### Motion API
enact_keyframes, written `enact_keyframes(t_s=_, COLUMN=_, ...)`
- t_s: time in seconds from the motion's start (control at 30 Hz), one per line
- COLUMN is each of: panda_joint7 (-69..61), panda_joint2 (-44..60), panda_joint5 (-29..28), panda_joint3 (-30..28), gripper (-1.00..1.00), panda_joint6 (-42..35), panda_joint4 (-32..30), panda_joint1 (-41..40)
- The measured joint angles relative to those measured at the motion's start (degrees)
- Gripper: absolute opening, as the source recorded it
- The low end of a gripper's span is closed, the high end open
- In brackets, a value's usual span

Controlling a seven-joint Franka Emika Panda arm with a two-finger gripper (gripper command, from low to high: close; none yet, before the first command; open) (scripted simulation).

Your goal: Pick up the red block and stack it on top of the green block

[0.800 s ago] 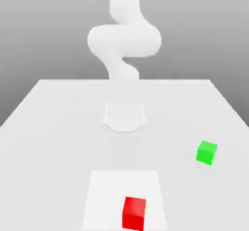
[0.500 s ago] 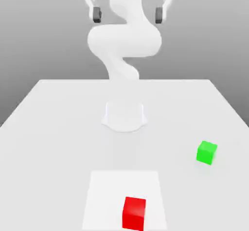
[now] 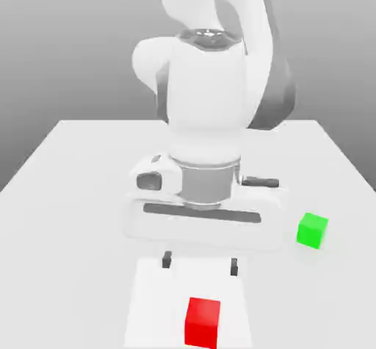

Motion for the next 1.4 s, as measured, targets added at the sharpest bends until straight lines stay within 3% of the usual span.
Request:
enact_keyframes(t_s=0.17, panda_joint7=1.44, panda_joint2=10.36, panda_joint5=-1.29, panda_joint3=-1.23, gripper=0.0, panda_joint6=7.73, panda_joint4=0.88, panda_joint1=1.04)
enact_keyframes(t_s=0.2, panda_joint7=1.67, panda_joint2=11.96, panda_joint5=-1.59, panda_joint3=-1.53, gripper=-1.0, panda_joint6=9.06, panda_joint4=1.12, panda_joint1=1.28)
enact_keyframes(t_s=0.43, panda_joint7=1.77, panda_joint2=12.12, panda_joint5=-1.69, panda_joint3=-1.51, gripper=-1.0, panda_joint6=9.22, panda_joint4=1.14, panda_joint1=1.25)
enact_keyframes(t_s=0.63, panda_joint7=0.48, panda_joint2=1.67, panda_joint5=0.68, panda_joint3=1.01, gripper=-1.0, panda_joint6=1.33, panda_joint4=-1.4, panda_joint1=1.55)
enact_keyframes(t_s=0.87, panda_joint7=1.01, panda_joint2=-8.17, panda_joint5=5.19, panda_joint3=10.51, gripper=-1.0, panda_joint6=0.34, panda_joint4=-10.05, panda_joint1=13.59)
enact_keyframes(t_s=1.17, panda_joint7=0.25, panda_joint2=-20.72, panda_joint5=13.29, panda_joint3=18.14, gripper=-1.0, panda_joint6=-0.28, panda_joint4=-21.54, panda_joint1=29.77)
enact_keyframes(t_s=1.4, panda_joint7=10.21, panda_joint2=-15.17, panda_joint5=-0.09, panda_joint3=21.57, gripper=-1.0, panda_joint6=4.1, panda_joint4=-22.33, panda_joint1=25.62)
